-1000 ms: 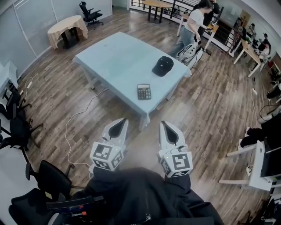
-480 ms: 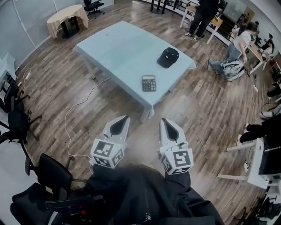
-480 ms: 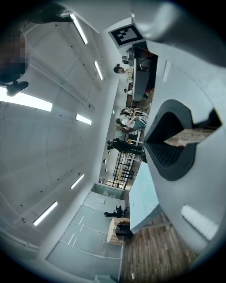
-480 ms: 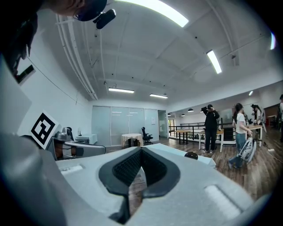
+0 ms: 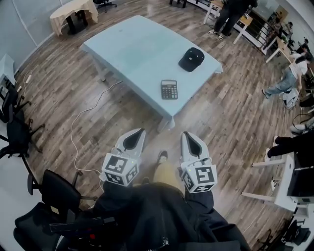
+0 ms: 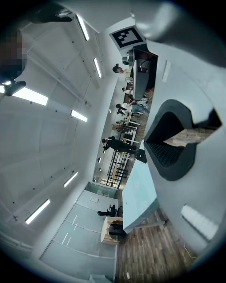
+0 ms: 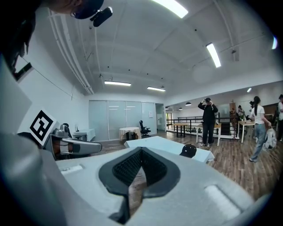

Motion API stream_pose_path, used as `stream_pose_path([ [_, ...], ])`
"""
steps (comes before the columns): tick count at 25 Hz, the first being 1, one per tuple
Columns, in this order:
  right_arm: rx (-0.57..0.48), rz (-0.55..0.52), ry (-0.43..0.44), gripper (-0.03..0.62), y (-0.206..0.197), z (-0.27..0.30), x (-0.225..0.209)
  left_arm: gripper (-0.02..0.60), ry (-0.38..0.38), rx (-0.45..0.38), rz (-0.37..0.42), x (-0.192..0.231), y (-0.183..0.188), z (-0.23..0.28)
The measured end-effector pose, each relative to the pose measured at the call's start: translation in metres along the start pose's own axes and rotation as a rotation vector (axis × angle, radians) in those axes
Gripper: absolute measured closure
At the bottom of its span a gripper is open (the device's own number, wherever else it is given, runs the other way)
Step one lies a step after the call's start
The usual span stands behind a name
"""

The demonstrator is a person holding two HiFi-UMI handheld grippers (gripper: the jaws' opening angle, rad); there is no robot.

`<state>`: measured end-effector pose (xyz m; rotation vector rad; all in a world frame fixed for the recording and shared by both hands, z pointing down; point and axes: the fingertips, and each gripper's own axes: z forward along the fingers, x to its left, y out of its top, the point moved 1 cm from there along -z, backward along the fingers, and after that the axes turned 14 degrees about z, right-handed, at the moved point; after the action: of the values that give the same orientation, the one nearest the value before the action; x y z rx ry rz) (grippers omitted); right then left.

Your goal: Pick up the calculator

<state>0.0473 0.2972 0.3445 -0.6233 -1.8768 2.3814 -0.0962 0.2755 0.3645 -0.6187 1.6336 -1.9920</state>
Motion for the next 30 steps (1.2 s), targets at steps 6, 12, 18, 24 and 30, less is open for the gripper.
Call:
stream_pose_path([
  [6,0.011,0.012,0.022,0.594,0.008,0.061,-0.039,0.583,0.042,0.028,0.007,0.036,-0.001,0.056],
  [12,-0.005,0.022,0.072,0.594,0.049,0.139,-0.082,0.583,0.08,0.016,0.04,0.073,0.033,0.136],
  [18,-0.008,0.035,0.098,0.594,0.079,0.198,-0.124,0.583,0.095,0.0,0.071,0.097,0.06,0.209],
  [24,0.033,0.061,0.112,0.594,0.083,0.239,-0.152,0.583,0.11,0.044,0.058,0.115,0.06,0.246],
  [30,0.115,0.072,0.094,0.594,0.057,0.27,-0.159,0.583,0.11,0.109,0.03,0.136,0.034,0.261],
])
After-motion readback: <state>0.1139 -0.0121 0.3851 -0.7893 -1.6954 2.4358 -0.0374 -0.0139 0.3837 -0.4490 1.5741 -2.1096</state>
